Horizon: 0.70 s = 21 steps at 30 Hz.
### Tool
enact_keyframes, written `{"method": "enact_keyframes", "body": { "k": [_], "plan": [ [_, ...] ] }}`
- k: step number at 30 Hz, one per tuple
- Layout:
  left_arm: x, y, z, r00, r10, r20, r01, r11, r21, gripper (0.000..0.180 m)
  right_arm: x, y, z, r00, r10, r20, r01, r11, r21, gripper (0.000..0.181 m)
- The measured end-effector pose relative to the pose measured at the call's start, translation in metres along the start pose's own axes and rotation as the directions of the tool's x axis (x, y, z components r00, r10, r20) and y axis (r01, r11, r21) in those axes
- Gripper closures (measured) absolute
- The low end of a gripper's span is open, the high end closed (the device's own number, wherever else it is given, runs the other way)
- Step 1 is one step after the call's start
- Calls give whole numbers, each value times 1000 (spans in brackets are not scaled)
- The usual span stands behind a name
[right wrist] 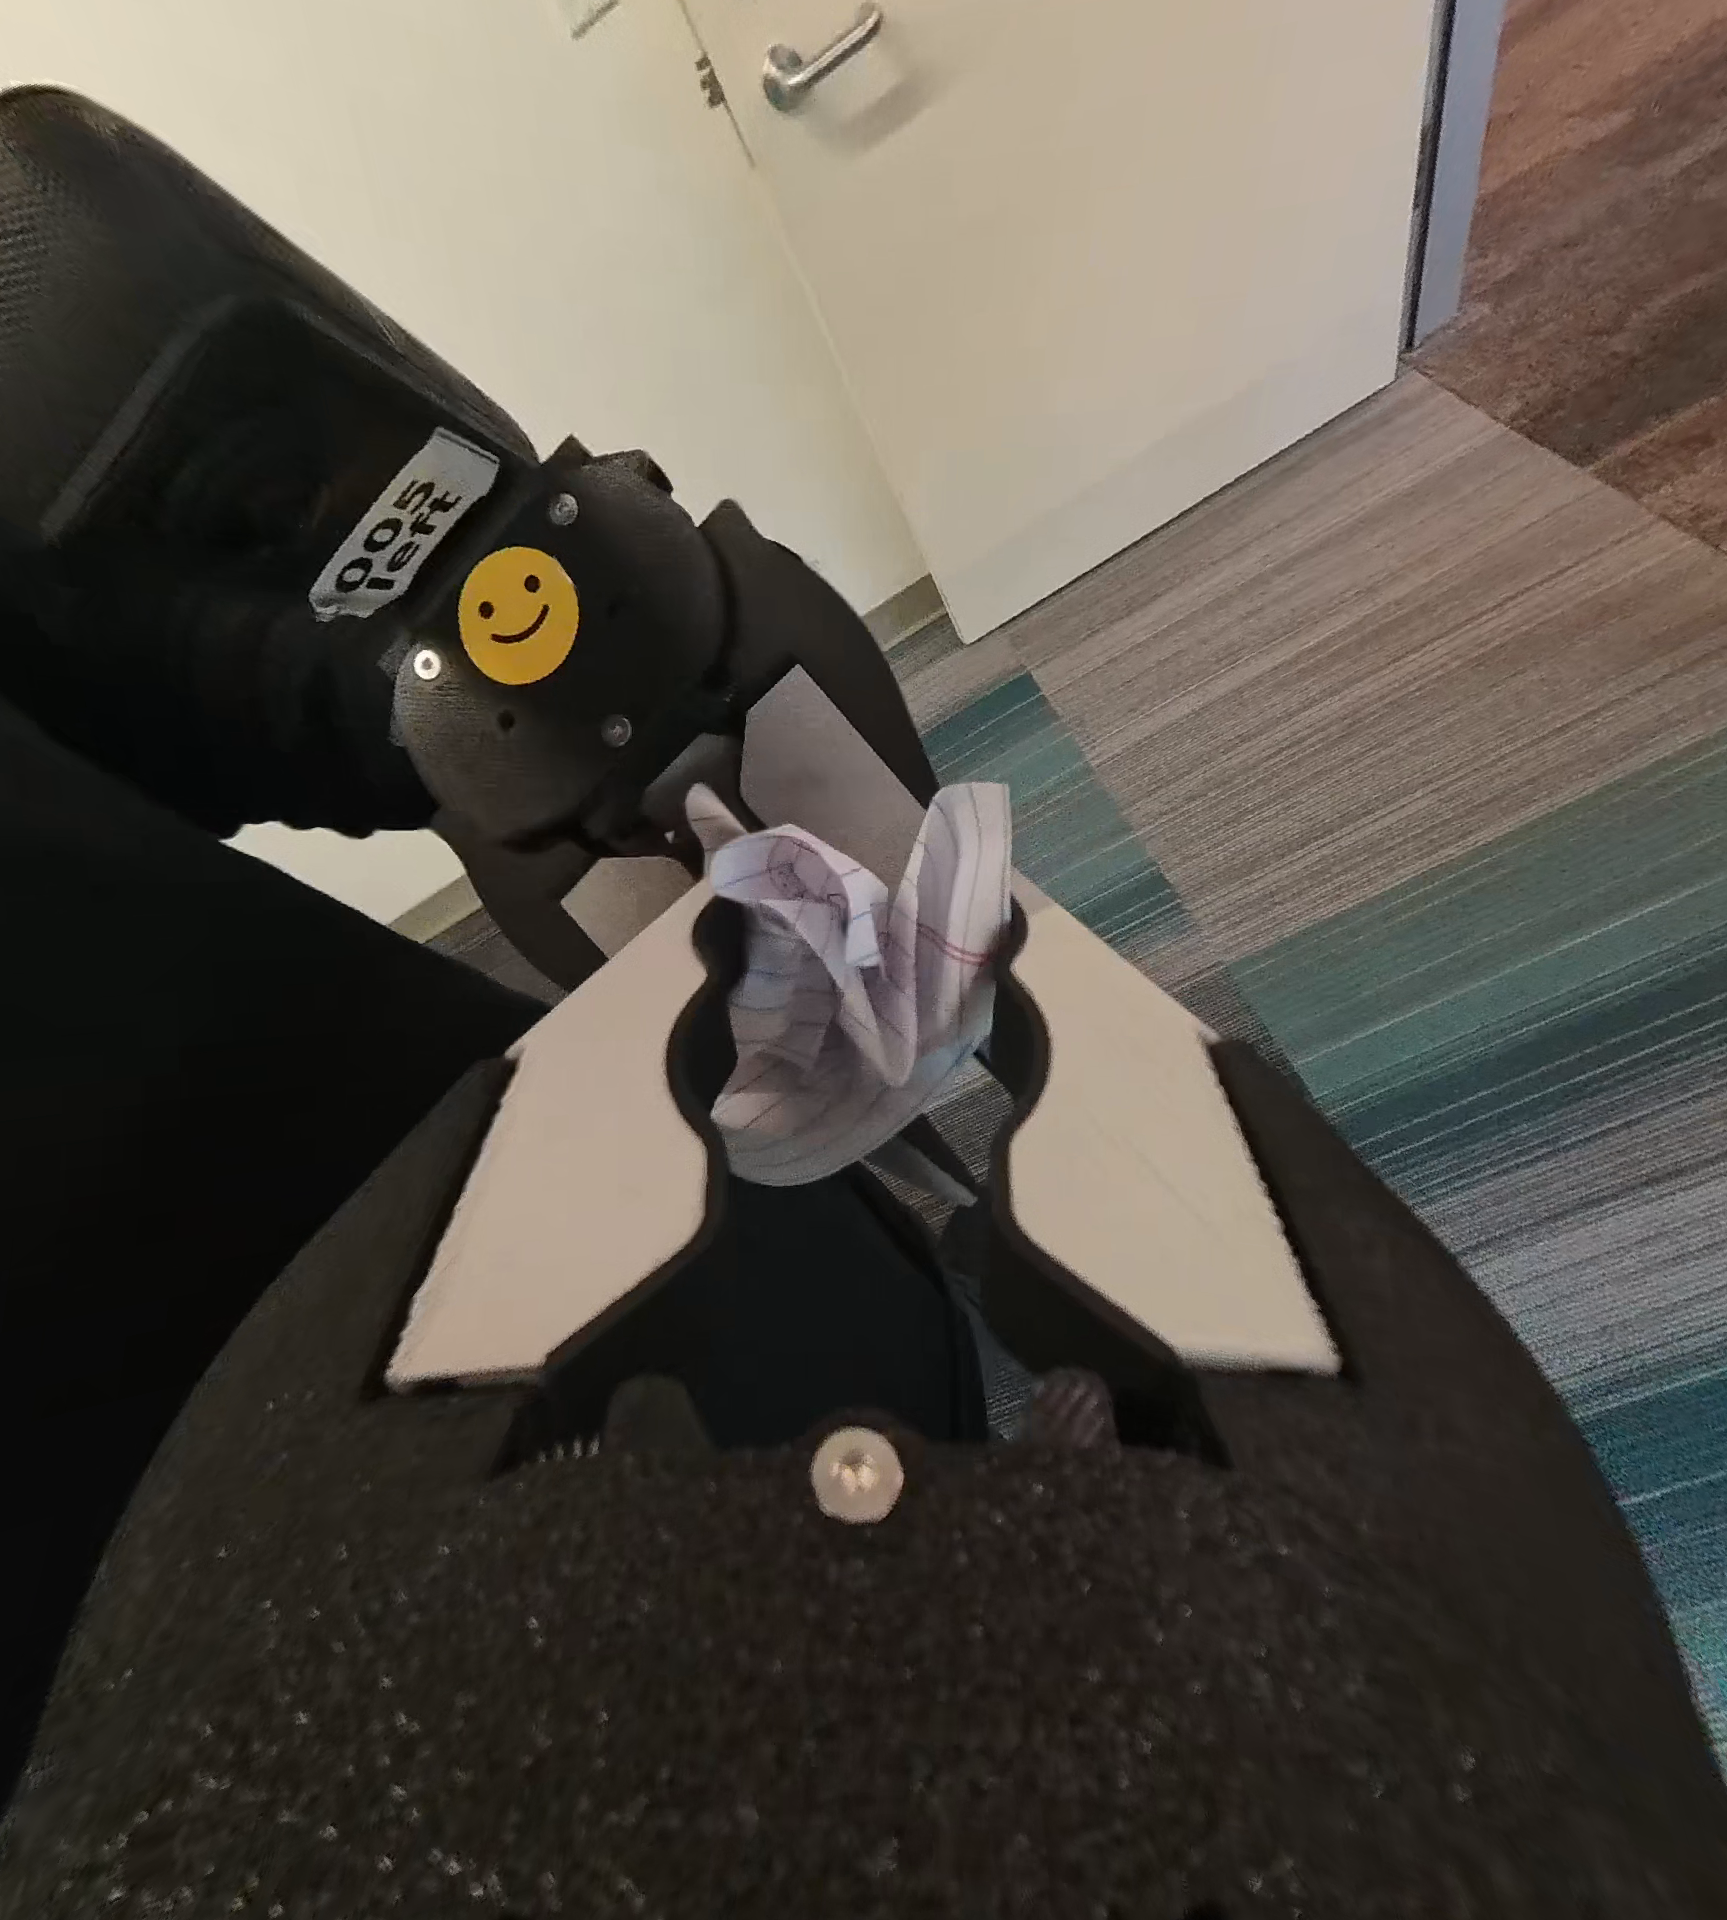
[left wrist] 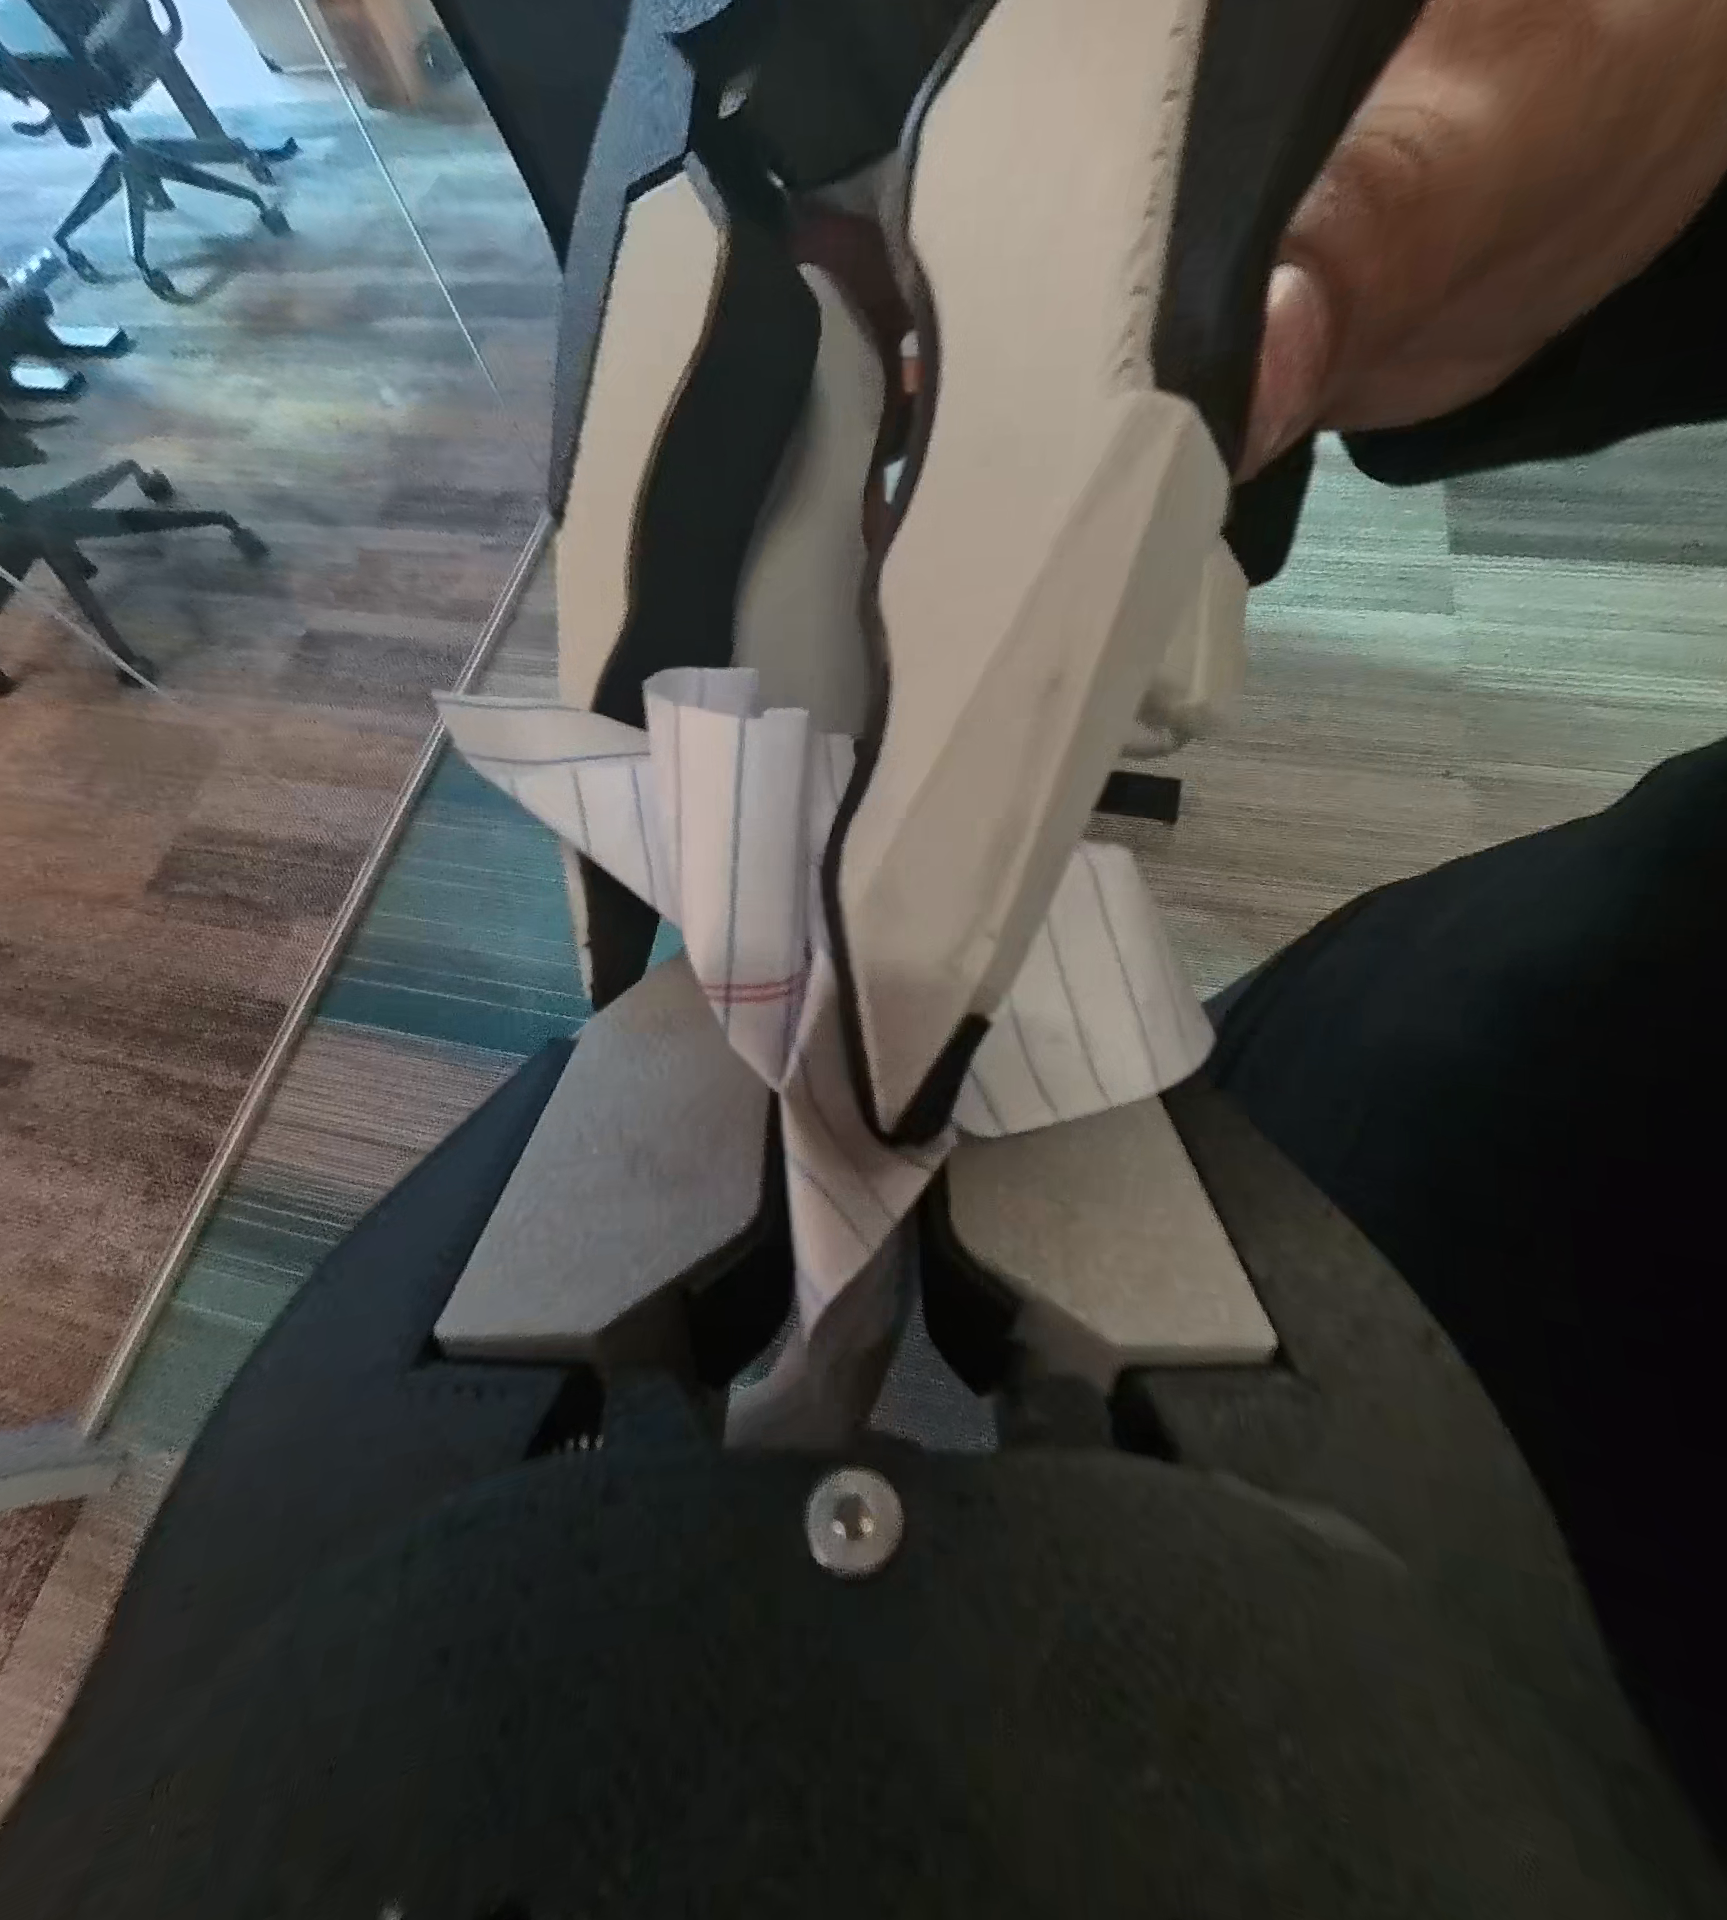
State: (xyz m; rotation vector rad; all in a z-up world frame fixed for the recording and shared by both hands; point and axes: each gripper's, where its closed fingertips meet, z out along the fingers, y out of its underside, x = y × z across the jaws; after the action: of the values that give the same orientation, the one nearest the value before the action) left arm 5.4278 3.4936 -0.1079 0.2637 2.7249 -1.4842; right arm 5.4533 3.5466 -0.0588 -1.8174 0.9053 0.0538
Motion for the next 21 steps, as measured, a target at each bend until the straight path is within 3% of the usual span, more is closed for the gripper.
{"method": "enact_keyframes", "body": {
  "k": [2,3,4,5,7,12,17,21],
  "plan": [
    [-6,7,5,998,-54,31,55,998,-35,159,6,1,-1,999,0,-49,1,1000,4,140],
    [-12,11,8,994,-99,57,102,993,-62,141,6,0,-3,998,-22,-67,23,1000,10,166],
    [-12,13,10,990,-134,55,137,988,-64,139,15,-2,-5,989,-35,-144,38,999,22,168],
    [-10,10,10,986,-162,38,163,986,-40,150,19,-2,-8,982,-51,-180,56,998,21,168],
    [-12,7,9,979,-200,39,200,980,-8,163,14,-2,-9,989,-27,-144,32,999,35,168],
    [-20,12,10,974,-211,85,211,977,6,156,26,-7,-32,987,105,-120,-84,982,171,169],
    [-47,22,-12,954,-200,222,196,980,38,156,58,-18,-85,954,217,-207,-137,930,340,170],
    [-48,6,-22,962,-208,179,194,977,90,149,58,-17,-97,957,228,-180,-154,923,353,170]
  ]
}}
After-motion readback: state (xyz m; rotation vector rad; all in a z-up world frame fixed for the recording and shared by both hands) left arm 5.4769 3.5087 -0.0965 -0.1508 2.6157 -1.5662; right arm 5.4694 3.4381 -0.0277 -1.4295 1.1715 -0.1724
